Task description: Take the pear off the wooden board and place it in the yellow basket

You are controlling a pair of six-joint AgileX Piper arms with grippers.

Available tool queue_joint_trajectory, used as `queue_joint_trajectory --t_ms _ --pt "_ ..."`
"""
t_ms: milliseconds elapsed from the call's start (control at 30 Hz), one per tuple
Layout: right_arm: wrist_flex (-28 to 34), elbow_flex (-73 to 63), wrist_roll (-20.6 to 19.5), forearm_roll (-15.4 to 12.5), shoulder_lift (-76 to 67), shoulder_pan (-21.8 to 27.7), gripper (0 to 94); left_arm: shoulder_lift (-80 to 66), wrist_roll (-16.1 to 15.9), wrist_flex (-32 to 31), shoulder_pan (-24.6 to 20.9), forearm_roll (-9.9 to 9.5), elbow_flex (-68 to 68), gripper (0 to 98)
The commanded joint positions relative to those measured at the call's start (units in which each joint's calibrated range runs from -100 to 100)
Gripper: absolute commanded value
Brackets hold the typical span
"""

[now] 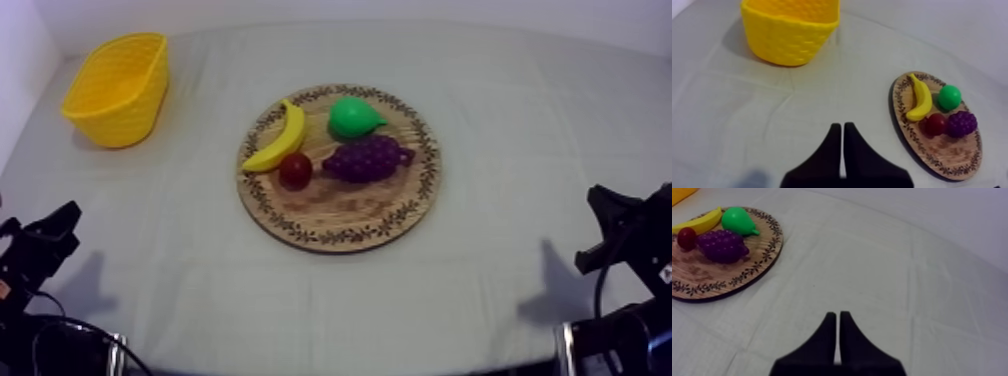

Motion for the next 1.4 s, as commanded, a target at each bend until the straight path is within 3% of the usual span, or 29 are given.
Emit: queue_joint_trajectory --t_ms 0,300,500,733,967,1367 --pt "0.01 0.0 0.0 -0.01 -0.04 0.0 0.4 0.0 -1.26 -1.2 1.25 1.23 0.16 0.0" --pt "0.01 0.0 -0.02 -0.01 -0.04 0.0 0.4 1.55 -14.36 -5.14 7.4 12.0 0.22 0.0" --pt "0.01 0.0 -0.02 -0.01 -0.04 0.0 0.4 5.24 -19.68 -4.62 12.11 15.94 -1.95 0.0" --pt "0.01 0.0 -0.02 -0.01 -0.04 0.0 0.4 14.5 -17.69 -5.52 15.26 16.83 -5.58 0.0" --pt "0.01 0.0 -0.02 -0.01 -0.04 0.0 0.4 28.56 -11.14 -6.57 16.63 15.45 -11.97 0.0" --pt "0.01 0.0 -0.02 -0.01 -0.04 0.0 0.4 52.03 -10.52 -7.06 18.1 14.66 -29.06 0.1"
